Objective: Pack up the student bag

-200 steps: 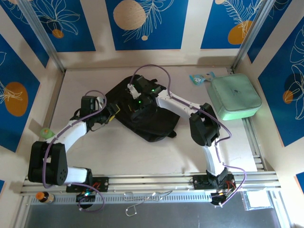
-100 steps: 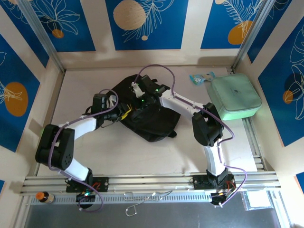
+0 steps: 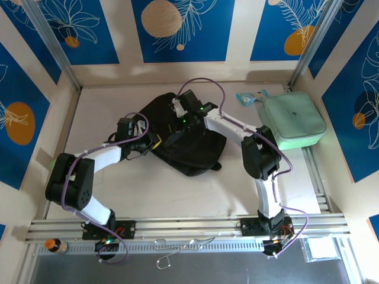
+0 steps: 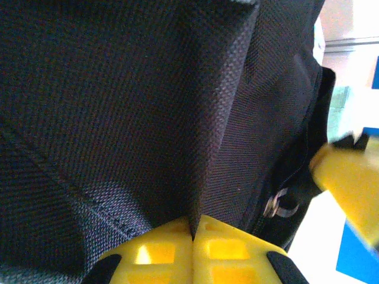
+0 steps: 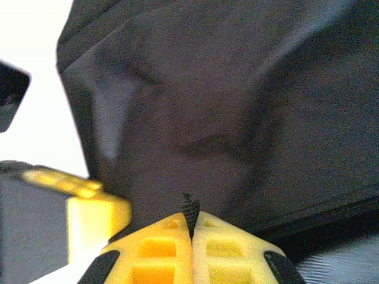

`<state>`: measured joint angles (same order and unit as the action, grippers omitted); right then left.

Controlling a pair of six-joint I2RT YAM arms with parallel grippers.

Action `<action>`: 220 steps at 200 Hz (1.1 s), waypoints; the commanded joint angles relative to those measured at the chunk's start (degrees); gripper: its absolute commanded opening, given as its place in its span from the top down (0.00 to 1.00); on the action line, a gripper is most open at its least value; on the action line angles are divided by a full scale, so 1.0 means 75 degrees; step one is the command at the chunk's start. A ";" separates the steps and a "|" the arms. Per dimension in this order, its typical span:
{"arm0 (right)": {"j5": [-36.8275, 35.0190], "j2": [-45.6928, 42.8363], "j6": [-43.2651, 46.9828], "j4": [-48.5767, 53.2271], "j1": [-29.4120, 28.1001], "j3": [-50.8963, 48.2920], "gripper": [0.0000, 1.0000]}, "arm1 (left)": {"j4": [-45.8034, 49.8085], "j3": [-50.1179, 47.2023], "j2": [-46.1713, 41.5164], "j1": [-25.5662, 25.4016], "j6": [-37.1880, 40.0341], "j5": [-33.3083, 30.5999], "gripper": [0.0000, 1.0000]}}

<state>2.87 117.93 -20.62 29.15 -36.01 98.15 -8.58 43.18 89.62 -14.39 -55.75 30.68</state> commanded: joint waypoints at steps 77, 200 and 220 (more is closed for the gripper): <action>-0.1919 0.1197 -0.1123 0.0546 0.1671 0.1983 1.00 | 0.1202 -0.0139 -0.0430 -0.0015 0.0781 -0.0545 1.00; -0.1371 -0.1858 -0.2406 -0.1266 0.1662 -0.2607 1.00 | 0.2314 0.4079 0.2136 0.0021 0.2778 -0.1882 1.00; -0.1526 -0.2083 -0.2248 -0.1256 0.1650 -0.2755 0.96 | 0.2463 0.4366 0.2234 0.0021 0.2918 -0.2208 0.91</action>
<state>-7.68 104.95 -36.80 22.20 -23.40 79.20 7.09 72.47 105.65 -14.72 -37.85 20.78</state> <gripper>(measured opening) 0.053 0.057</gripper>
